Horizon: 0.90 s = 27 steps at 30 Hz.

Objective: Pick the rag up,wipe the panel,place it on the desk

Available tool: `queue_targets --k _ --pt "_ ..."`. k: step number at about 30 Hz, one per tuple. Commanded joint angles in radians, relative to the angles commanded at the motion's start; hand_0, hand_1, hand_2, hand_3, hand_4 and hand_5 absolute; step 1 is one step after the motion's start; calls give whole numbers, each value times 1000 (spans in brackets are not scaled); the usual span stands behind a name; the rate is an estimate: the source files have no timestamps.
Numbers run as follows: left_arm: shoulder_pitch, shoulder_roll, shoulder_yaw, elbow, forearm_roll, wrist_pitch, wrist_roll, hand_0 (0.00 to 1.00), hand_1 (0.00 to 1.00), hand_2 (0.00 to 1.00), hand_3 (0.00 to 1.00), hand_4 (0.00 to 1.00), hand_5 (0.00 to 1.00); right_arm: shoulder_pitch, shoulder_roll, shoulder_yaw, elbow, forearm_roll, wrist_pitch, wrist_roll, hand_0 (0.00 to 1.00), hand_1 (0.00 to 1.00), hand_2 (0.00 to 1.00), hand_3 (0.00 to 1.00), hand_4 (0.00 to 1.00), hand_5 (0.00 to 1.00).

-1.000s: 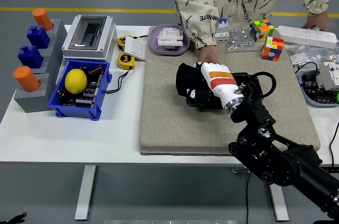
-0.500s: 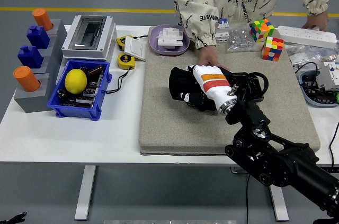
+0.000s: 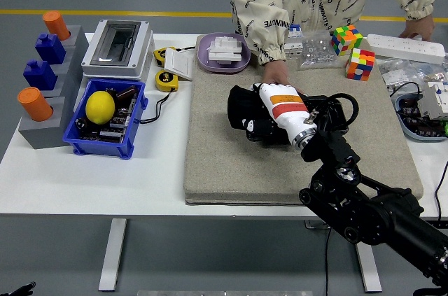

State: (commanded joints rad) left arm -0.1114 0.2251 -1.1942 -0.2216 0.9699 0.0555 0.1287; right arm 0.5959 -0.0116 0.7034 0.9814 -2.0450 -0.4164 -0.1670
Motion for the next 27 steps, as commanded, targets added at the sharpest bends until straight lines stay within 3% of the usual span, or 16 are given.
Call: queue_targets --k 27 --pt "13 -2 -18 -2 10 0 -3 654 661 696 581 675 439 -45 -188 160 -13 -37 8 -1 411 488 536 515 694 181"
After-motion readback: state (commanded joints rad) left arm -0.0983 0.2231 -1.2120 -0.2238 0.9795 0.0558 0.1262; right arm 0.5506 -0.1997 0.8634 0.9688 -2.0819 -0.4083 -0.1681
